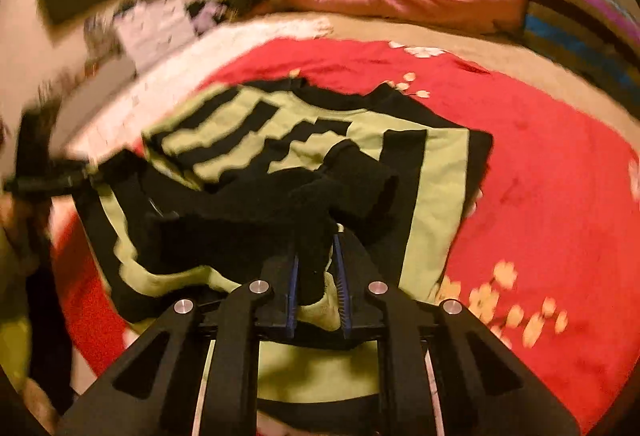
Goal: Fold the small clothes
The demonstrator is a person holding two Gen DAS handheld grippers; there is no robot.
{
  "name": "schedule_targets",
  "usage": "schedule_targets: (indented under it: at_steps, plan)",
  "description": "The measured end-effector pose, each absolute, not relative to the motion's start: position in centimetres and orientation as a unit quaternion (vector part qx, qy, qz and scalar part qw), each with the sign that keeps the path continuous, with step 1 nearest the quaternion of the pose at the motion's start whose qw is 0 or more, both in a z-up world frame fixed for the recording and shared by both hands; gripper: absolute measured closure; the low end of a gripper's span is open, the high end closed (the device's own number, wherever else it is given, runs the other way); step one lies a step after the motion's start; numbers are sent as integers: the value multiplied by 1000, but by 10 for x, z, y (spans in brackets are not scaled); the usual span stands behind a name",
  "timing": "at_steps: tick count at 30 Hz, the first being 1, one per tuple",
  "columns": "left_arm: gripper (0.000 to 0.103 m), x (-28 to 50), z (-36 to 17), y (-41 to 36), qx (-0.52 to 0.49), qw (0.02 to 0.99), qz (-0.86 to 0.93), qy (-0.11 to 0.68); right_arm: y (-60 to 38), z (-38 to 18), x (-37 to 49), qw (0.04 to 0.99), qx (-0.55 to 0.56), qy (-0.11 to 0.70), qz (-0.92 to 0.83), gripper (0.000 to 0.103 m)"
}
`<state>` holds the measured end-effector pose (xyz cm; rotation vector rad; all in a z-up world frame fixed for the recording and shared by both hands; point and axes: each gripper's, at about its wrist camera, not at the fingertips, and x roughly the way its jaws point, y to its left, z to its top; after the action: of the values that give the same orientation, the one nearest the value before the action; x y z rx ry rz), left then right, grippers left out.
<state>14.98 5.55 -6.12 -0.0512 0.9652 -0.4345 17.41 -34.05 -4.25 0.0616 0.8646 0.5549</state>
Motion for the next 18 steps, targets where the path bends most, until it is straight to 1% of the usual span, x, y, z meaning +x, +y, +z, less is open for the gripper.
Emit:
schedule_targets:
  at_steps: [3,7,8,11,18]
  plan:
    - [98,141,-45,77,-86,871,-215,434,-358,-28,170,876,90,394,263,89]
    - [98,138,-17,95,-136,884,-220,389,-369,-3,172,886,122,367,255,89]
    - [98,139,-8,99,-148,888,-221,376,-374,5,173,890,134,354,252,95]
    - [98,149,6,100,-149,895,-218,359,-383,19,188,893,169,340,242,95]
    - [98,210,27,85,-126,908,-208,341,-375,27,237,907,147,343,195,95]
